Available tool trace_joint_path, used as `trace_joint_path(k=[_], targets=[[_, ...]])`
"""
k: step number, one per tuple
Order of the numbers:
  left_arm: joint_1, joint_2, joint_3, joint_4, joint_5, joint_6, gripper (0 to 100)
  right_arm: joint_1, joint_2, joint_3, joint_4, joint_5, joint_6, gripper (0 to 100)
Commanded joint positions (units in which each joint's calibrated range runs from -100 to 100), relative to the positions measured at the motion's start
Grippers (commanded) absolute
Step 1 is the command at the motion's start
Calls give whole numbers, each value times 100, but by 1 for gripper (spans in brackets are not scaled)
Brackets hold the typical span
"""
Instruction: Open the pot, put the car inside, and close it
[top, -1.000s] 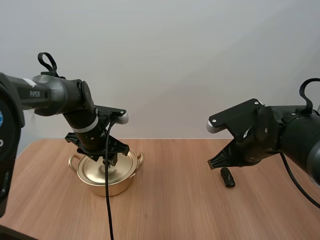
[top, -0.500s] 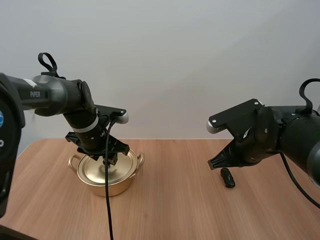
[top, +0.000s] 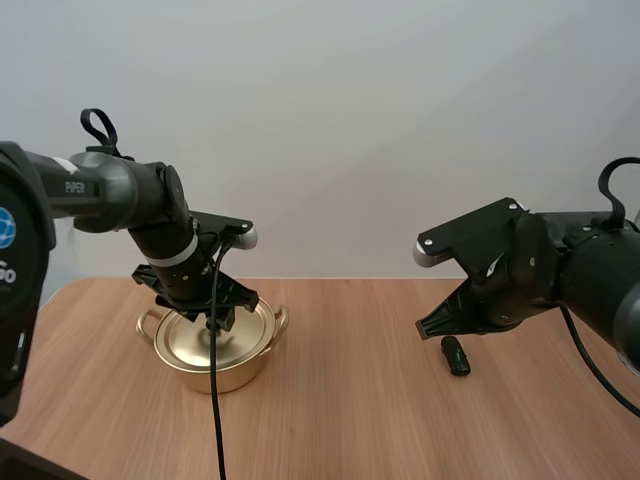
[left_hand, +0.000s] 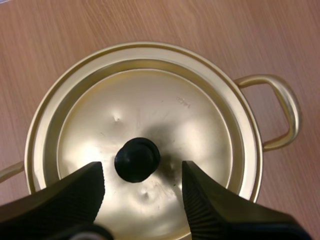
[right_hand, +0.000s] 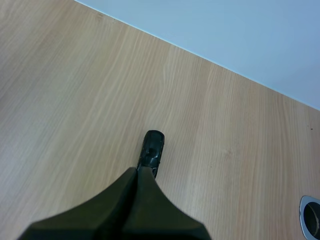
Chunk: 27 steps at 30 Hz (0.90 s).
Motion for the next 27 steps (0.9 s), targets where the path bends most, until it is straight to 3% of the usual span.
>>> trace_joint_path(k=[1, 27], targets=[[2, 7, -2, -40, -83, 20, 76, -1, 1, 3, -1, 4, 5, 0], [2, 282, -2, -74, -261, 43, 69, -1, 1, 3, -2, 61, 5, 0]])
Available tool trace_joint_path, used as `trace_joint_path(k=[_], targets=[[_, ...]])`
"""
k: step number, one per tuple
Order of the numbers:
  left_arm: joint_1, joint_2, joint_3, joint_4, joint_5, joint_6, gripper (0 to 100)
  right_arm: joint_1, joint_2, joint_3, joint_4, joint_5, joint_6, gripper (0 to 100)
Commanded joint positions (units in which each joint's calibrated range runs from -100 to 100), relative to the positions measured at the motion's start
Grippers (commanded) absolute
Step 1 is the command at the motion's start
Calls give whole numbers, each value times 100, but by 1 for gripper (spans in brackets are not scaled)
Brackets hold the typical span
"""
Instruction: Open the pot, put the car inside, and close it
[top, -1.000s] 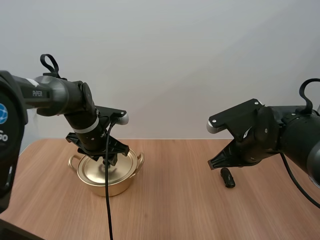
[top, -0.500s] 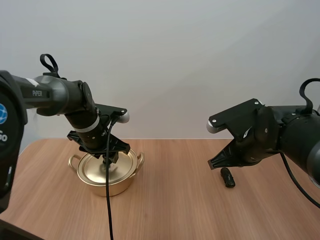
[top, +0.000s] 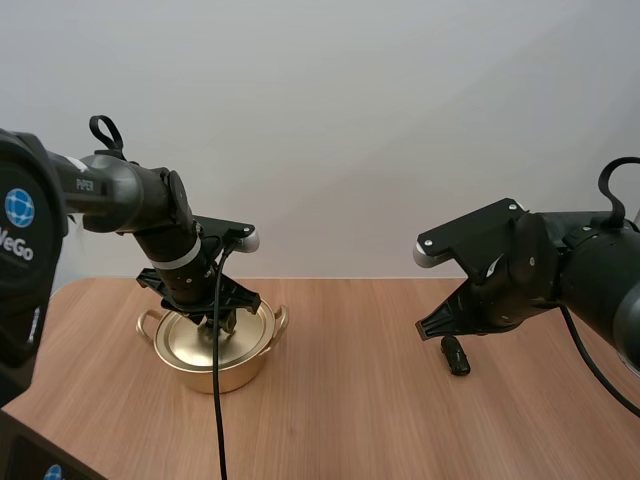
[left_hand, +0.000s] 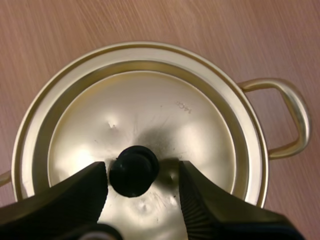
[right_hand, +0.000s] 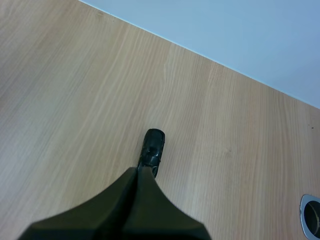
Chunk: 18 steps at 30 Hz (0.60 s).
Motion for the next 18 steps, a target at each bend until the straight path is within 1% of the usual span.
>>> trace_joint_path(k=[1, 9, 12, 13, 15, 18], targets=[[2, 3, -2, 0, -82, 1, 69, -1, 1, 3, -2, 7, 5, 0], [2, 3, -2, 0, -194, 10, 68, -1, 1, 3, -2, 7, 5, 0], [2, 3, -2, 0, -210, 10, 64, -1, 1, 3, -2, 7, 5, 0], [2, 3, -2, 0, -210, 10, 61, -1, 1, 3, -2, 7, 5, 0], [2, 3, -2, 23, -210, 10, 51, -1, 1, 3, -2, 7, 5, 0], [2, 3, -2, 127, -210, 10, 29, -1, 1, 3, -2, 7, 5, 0]])
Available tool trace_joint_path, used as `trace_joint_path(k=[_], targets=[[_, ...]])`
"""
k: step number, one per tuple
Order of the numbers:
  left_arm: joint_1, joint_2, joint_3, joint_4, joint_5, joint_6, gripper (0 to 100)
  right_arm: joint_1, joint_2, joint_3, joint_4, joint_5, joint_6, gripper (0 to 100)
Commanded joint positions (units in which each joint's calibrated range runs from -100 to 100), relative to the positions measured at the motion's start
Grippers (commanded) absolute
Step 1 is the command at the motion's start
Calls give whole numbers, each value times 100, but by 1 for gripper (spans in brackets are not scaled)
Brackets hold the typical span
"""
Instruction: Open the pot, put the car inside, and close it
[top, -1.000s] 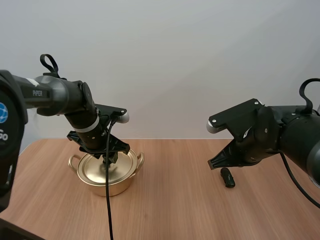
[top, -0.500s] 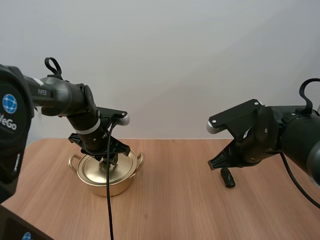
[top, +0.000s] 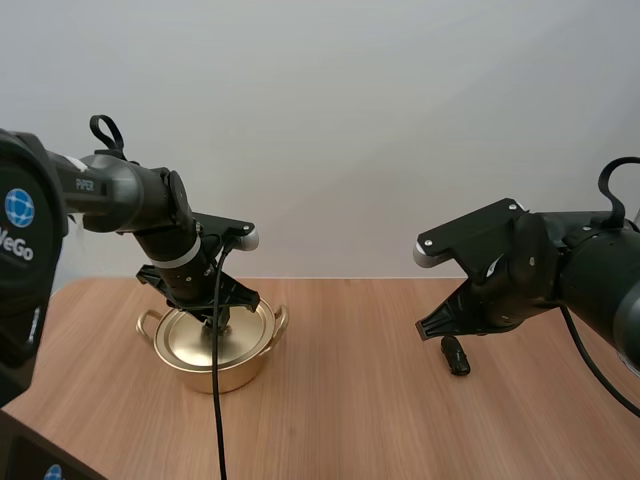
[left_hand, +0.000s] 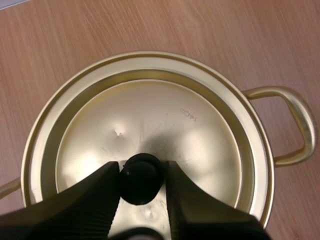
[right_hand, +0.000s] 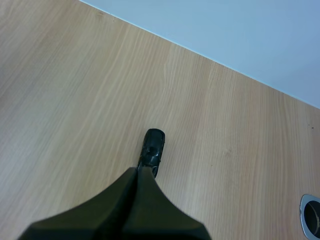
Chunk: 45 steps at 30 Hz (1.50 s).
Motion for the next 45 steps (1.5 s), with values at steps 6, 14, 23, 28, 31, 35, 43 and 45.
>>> trace_joint_path(k=[6, 14, 23, 28, 31, 35, 43, 45], targets=[[2, 3, -2, 94, -8, 1, 0, -1, 1, 3, -2, 7, 5, 0], [2, -113, -2, 94, -104, 1, 0, -1, 1, 3, -2, 7, 5, 0], [2, -616, -859, 55, 1550, 1, 0, -1, 1, 3, -2, 7, 5, 0], [2, -913, -1456, 40, 2505, 1, 0, -1, 1, 3, -2, 7, 5, 0], [2, -1104, -1803, 40, 2882, 34, 0, -1, 1, 3, -2, 7, 5, 0], [2, -1348, -2294, 40, 3165, 96, 0, -1, 1, 3, -2, 7, 5, 0], [2, -1497, -3784, 40, 3165, 80, 0, -1, 1, 3, -2, 7, 5, 0], [2, -1497, -3969, 40, 3165, 80, 0, -1, 1, 3, -2, 7, 5, 0]])
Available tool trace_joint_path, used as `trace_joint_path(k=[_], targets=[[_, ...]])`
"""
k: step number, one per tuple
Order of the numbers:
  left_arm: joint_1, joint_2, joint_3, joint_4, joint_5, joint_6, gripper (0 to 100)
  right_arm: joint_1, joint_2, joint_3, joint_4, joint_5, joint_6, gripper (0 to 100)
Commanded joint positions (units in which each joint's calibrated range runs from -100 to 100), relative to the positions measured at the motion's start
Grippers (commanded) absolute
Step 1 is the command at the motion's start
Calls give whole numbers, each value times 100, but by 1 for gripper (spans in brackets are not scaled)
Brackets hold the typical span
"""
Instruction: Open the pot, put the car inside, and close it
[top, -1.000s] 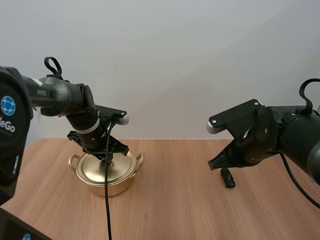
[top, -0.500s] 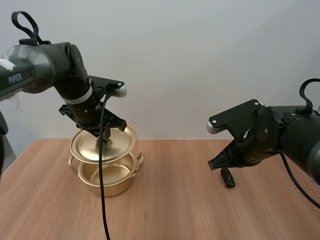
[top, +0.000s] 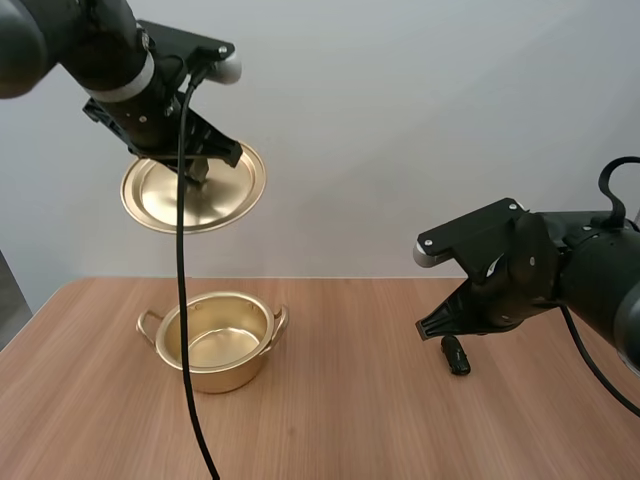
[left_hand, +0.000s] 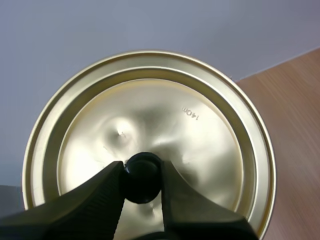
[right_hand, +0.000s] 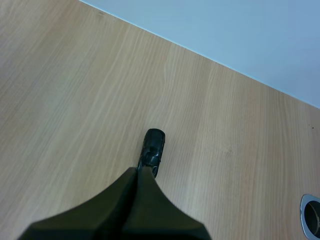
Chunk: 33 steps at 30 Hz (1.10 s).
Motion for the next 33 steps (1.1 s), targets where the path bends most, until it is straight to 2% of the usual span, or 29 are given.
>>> trace_joint_path(k=[1, 7, 12, 15, 18, 20, 25, 33], targets=[[2, -3, -319, -5, 0, 2, 0, -1, 1, 3, -2, 7, 5, 0], [2, -3, -333, -5, 0, 27, 0, -1, 1, 3, -2, 151, 5, 0], [2, -3, -333, -41, 0, 36, 0, -1, 469, 3, -185, -119, 51, 0], [2, -3, -333, -41, 0, 36, 0, -1, 1059, -46, -579, -241, 360, 0], [2, -3, -333, -88, 0, 35, 0, -1, 1656, -147, -1305, -241, 910, 0], [2, -3, -333, -157, 0, 35, 0, -1, 1950, -220, -1508, -261, 1092, 0], [2, -3, -333, -329, 0, 66, 0, -1, 2455, -372, -1487, -378, 1092, 0], [2, -3, -333, -351, 0, 112, 0, -1, 2521, -416, -1107, -890, 986, 0]])
